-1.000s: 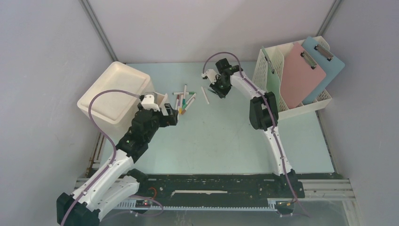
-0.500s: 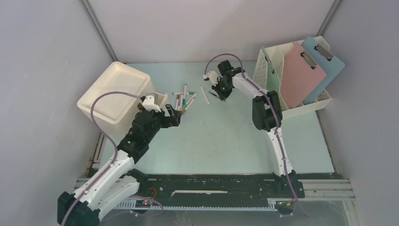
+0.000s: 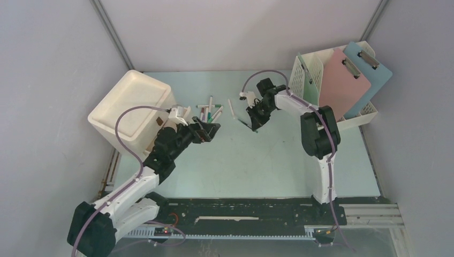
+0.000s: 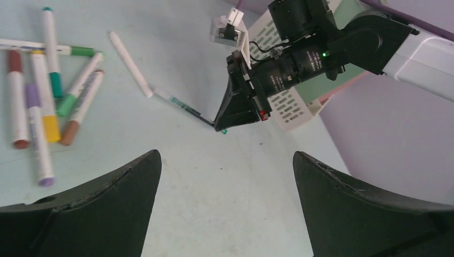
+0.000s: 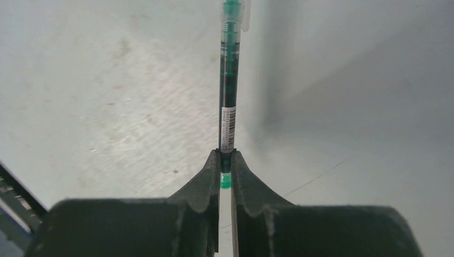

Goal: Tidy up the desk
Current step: Pick up the stationery from the center of the board.

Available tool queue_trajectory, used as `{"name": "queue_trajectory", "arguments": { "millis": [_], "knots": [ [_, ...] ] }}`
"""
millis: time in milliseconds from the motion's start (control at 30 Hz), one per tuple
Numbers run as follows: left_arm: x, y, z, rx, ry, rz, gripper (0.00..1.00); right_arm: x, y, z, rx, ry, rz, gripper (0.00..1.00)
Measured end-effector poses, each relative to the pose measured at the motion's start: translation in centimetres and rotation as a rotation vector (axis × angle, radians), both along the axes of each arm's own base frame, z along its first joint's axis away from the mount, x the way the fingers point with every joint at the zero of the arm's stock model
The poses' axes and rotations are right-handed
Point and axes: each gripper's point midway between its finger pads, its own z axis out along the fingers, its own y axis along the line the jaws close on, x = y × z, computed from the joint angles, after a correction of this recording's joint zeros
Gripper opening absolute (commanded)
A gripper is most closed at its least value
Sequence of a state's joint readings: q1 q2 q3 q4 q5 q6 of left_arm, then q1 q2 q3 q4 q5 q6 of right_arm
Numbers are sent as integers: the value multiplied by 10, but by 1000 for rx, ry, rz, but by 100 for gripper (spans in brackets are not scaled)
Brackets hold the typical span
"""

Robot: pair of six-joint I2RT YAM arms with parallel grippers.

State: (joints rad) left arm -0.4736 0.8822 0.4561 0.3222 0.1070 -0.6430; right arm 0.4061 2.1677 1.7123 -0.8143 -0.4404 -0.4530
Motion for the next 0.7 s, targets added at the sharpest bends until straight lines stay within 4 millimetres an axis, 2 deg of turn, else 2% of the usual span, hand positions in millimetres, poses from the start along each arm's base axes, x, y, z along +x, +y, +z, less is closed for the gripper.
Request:
{"name": "queue_trajectory", "arguments": {
  "millis": [200, 367, 700],
  "knots": [
    [1, -27, 5, -103, 12, -70, 100, -19, 11, 33, 122, 32, -26, 0],
    [1, -38, 10, -181, 13, -95, 100, -31, 17, 67, 239, 52, -41, 0],
    [6, -63, 15, -330, 47, -140, 100, -78, 24, 135, 532, 170, -4, 0]
  ]
}}
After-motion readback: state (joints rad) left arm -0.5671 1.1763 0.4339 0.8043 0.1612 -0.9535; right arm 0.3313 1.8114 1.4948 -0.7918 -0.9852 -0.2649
